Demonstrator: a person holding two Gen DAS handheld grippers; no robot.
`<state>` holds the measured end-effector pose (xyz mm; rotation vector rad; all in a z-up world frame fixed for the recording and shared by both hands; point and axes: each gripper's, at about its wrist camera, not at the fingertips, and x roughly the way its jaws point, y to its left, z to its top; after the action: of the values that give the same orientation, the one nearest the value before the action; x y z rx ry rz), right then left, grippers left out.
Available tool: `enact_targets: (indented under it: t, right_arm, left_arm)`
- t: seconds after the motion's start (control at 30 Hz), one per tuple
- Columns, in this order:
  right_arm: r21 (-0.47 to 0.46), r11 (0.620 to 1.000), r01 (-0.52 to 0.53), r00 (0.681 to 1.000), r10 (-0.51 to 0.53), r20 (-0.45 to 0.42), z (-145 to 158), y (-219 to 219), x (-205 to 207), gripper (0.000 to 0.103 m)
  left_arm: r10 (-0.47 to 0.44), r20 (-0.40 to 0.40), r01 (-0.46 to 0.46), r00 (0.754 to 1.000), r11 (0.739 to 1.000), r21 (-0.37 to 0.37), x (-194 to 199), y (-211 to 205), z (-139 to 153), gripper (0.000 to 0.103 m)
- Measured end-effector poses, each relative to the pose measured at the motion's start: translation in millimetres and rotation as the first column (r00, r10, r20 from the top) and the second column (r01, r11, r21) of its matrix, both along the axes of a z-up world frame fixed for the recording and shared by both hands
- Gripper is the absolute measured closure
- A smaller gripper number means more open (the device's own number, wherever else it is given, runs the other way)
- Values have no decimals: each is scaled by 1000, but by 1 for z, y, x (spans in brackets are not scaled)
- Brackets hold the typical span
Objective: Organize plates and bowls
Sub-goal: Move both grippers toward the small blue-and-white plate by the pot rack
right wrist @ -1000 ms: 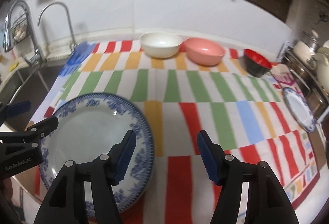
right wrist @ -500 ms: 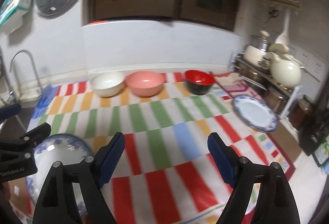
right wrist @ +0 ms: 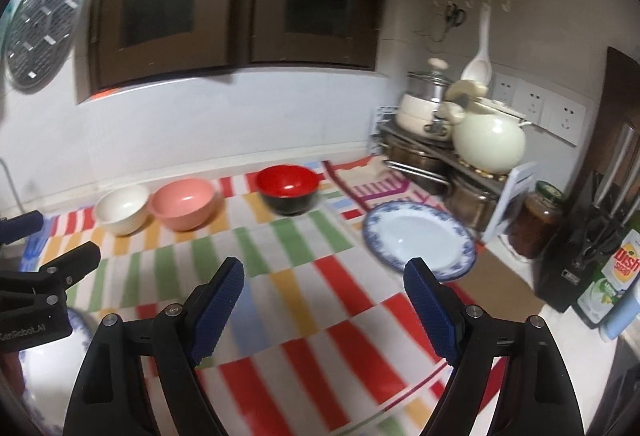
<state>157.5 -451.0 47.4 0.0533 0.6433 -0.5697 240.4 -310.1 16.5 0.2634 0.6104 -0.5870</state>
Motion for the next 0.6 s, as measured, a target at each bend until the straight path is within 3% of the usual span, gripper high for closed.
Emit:
enact_targets:
  t: [0.6]
  right_arm:
    - [4,987,159,987,-159,18,-7,-132,-18,20]
  left_arm:
    - [-125,3,125,992,992,10,1,-145,0,4]
